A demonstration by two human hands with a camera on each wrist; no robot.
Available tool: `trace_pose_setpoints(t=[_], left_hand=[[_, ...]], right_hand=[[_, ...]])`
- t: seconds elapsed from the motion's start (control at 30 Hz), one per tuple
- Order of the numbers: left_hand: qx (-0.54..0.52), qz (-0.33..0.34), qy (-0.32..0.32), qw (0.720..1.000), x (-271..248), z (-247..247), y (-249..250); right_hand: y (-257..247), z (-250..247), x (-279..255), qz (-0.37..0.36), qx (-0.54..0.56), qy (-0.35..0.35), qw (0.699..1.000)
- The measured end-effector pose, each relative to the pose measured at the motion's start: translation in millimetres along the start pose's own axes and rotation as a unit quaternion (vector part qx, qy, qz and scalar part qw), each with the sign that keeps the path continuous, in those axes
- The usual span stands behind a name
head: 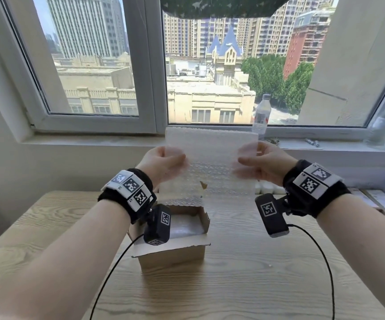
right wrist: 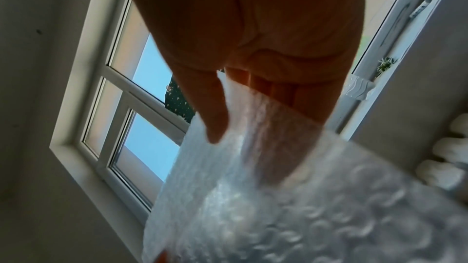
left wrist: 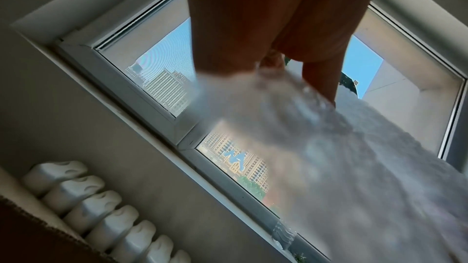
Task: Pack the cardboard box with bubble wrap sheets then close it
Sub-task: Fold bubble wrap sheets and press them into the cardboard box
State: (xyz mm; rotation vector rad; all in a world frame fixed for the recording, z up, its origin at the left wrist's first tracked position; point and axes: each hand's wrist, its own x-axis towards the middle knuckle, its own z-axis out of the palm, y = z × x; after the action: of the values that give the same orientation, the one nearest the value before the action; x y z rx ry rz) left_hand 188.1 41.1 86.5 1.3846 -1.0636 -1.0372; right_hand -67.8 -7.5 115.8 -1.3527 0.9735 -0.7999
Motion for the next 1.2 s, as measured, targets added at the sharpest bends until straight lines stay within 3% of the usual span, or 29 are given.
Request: trace_pose_setpoints(t=[0.3, 0.6, 0.7, 0.93, 1.07, 1.2], left_hand=[[0.021, -0.009, -0.008, 1.000, 6.0, -5.0, 1.9], [-0.072, -0.071, -0.042, 0.994, 12.7, -10.5, -2.0], [-0.102, -0.131, -0.037, 0.985, 12.0, -7.9, -1.4], [-0.175, -0.205, -0.126, 0.955, 4.4, -8.0, 3.0], [-0.116, -0.172, -0.117, 0.971, 0.7, -3.4, 6.7], [-0.114, -0.123, -0.059, 0.984, 6.4, -2.2, 5.0]], right_hand=[[-1.2, -1.1, 3.2, -0.025, -0.007, 0.046, 0.999], [4.0, 3.7, 6.1, -0.022, 0.056, 0.093, 0.994], [6.0, 2.1, 6.8, -0.031, 0.061, 0.106, 0.992], [10.0, 1.6, 8.3, -0.052, -0.054, 0.132, 0.988], [12.7, 0.1, 8.4, -0.034, -0.067, 0.130, 0.989], [5.0, 3.4, 4.4, 0.038, 0.111, 0.134, 0.984]])
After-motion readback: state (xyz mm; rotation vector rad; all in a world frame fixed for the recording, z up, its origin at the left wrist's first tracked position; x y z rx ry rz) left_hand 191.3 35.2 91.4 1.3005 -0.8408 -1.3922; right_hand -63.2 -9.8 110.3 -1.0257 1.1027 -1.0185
